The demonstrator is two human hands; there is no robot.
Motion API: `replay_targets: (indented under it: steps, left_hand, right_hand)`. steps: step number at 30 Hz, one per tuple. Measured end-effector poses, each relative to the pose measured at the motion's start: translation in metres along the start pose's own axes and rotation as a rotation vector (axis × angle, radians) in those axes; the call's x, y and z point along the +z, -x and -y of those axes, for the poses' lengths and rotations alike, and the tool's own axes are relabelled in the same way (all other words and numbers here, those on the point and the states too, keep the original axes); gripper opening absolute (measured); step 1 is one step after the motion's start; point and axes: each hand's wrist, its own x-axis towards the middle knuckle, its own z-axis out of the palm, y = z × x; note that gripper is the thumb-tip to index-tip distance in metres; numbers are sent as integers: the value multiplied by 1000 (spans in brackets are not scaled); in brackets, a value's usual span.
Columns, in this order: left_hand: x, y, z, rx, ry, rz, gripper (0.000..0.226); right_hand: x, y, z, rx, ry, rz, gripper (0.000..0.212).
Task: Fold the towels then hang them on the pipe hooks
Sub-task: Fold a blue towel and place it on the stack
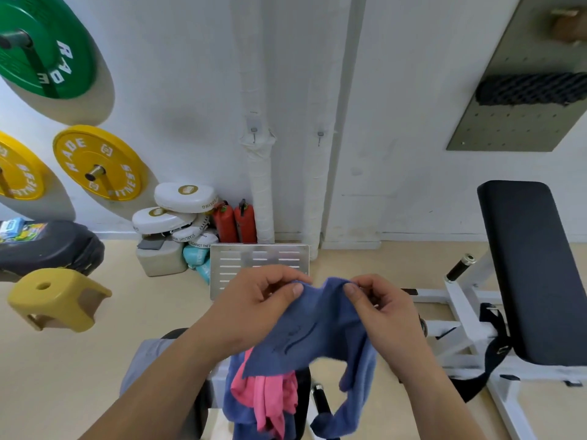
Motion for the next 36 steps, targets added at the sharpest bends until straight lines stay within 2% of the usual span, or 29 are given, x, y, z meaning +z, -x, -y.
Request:
replay_targets:
  steps: [2,5,9,12,16,18,20,23,25,27,29,31,33,36]
  left_hand:
    - [10,-3,-2,32,-19,-15,22]
    - [26,-6,-1,36,2,27,35]
    - [36,-8,-1,183,-128,-19,27]
    - [40,-11,-2,194,-142,-30,22]
    - [41,-15,-2,186,-148,-85,19]
    - [41,-16,-6,176,-118,-113,18]
    - [37,-17,-13,128,-20,-148,18]
    - [23,-20,-23,98,47,-269,14]
    - [13,-23,-21,85,62,-356,12]
    - [6,-23,-15,76,74,-407,12]
    - [4,-19,-10,106,35,-368,16]
    - [9,-13,-6,138,-23,-208,25]
    - [23,-8,-1,164,-106,-37,27]
    - [44,-3,0,216,-140,24,24]
  right_hand:
    - [1,6,4,-21,-62,93,18]
    - [2,12,13,-37,-169,181,22]
    - [-2,13,15,-55,-181,172,17]
    - [-4,14,11,-34,-208,142,17]
    - [-8,13,-1,-25,-19,88,22]
    - [-11,9,-18,-21,176,125,30]
    - [-13,9,-38,26,350,184,25]
    - [-16,12,-67,125,323,163,19]
    - [-20,16,-74,158,240,123,26]
    - [-24,21,-72,191,132,72,20]
    - [-29,21,-67,185,82,-19,17]
    - [-33,17,-56,128,99,-66,17]
    - [-34,14,-37,18,143,-28,20]
    - [-29,14,-2,-154,239,108,24]
